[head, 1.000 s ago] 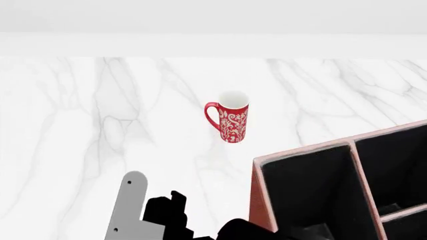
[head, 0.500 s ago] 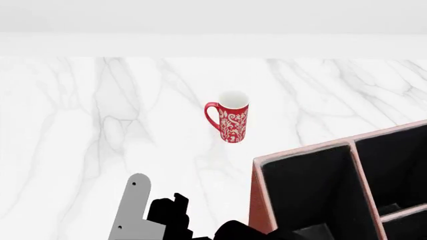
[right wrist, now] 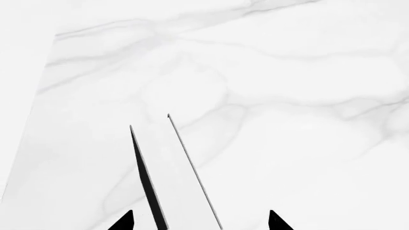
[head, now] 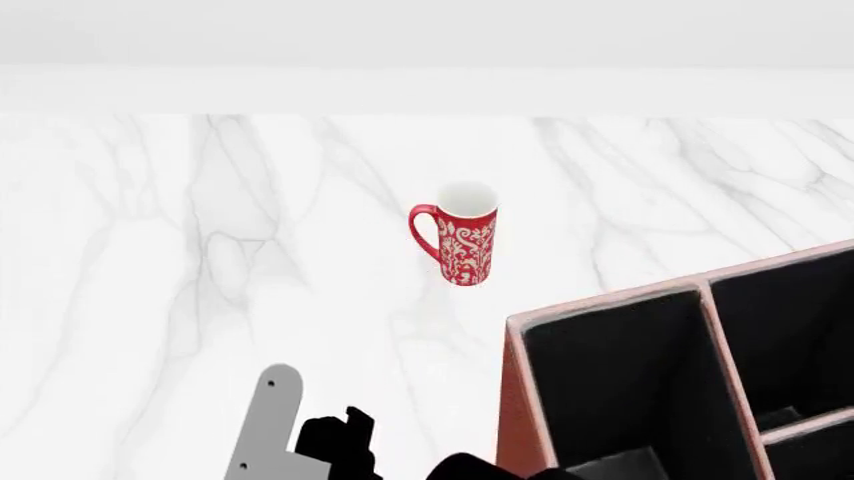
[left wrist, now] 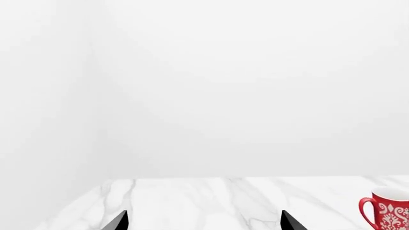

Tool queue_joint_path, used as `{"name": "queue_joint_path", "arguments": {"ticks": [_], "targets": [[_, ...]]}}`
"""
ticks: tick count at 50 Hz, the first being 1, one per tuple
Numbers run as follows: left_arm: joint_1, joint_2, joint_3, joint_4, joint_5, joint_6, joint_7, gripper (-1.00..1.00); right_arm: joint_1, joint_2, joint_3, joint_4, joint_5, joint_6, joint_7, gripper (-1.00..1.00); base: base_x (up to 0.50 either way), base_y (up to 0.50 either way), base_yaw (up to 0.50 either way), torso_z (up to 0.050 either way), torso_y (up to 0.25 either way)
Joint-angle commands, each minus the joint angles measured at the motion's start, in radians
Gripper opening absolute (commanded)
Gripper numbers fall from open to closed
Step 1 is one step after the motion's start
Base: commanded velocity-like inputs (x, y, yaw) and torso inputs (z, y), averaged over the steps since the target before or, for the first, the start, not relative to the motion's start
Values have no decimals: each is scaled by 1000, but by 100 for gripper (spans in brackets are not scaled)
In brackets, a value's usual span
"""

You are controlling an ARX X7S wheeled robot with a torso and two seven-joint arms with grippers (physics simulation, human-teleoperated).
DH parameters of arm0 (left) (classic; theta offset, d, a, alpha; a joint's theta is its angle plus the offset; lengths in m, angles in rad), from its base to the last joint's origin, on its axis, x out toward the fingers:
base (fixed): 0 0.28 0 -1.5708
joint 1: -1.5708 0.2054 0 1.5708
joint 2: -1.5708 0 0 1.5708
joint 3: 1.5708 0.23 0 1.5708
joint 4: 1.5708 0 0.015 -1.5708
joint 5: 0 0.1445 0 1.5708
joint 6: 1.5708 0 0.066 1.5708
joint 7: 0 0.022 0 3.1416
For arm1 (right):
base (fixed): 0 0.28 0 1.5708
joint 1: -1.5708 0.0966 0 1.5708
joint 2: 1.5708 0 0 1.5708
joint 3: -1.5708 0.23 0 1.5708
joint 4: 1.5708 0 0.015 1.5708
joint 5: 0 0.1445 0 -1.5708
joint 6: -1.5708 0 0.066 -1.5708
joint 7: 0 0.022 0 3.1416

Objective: Pick up the book and place it in the left compartment of the caddy.

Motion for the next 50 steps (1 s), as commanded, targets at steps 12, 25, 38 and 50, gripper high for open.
{"name": "queue_joint_path", "arguments": {"ticks": [12, 25, 38, 50], "targets": [[4, -5, 5, 2, 0, 5, -4, 100, -31, -16, -26, 64, -14, -44, -22, 100, 0, 0, 0, 0, 0], [7, -8, 2, 5, -3, 7, -7, 100, -51, -24, -46, 108, -32, -75, -33, 100, 0, 0, 0, 0, 0], [10, -12, 2, 7, -5, 10, -9, 100, -72, -40, -69, 159, -55, -109, -42, 100, 0, 0, 0, 0, 0], [13, -15, 4, 9, -5, 13, -11, 100, -76, -39, -71, 168, -59, -118, -38, 100, 0, 0, 0, 0, 0]]}}
